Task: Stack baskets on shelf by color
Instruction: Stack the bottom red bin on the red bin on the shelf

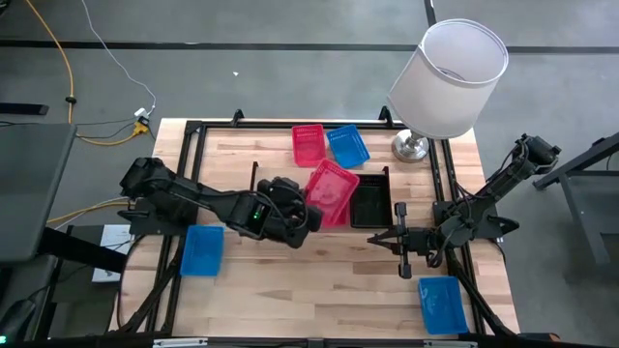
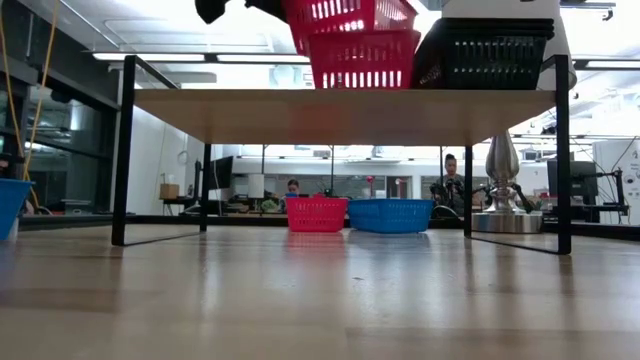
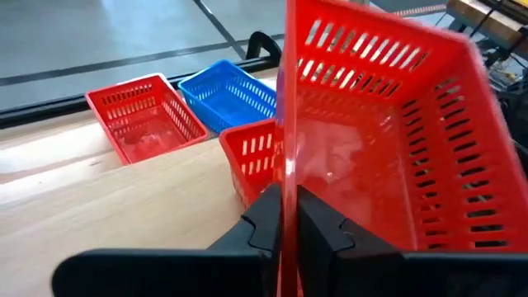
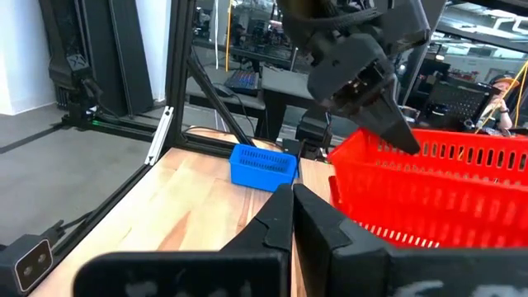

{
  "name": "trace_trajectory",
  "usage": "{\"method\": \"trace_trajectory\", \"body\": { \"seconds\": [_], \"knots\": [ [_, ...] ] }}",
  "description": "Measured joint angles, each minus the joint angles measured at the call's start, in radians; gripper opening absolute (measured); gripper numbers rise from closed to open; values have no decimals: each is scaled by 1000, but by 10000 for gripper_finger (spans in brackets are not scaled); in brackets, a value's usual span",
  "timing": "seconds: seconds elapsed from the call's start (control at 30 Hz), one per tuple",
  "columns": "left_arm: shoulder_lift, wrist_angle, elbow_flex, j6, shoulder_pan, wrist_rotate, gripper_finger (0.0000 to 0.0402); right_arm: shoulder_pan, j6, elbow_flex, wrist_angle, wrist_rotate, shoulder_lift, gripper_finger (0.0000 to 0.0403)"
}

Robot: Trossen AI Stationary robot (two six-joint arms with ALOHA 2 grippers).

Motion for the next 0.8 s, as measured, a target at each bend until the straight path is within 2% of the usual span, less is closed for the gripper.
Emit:
{"method": "trace_trajectory", "body": {
  "seconds": [0.3,0.8],
  "knots": [
    [0,43,0,95,-1,0,32,0,0,0,-1,0,0,0],
    [-35,68,0,177,-1,11,118,0,0,0,-1,0,0,0]
  ]
}}
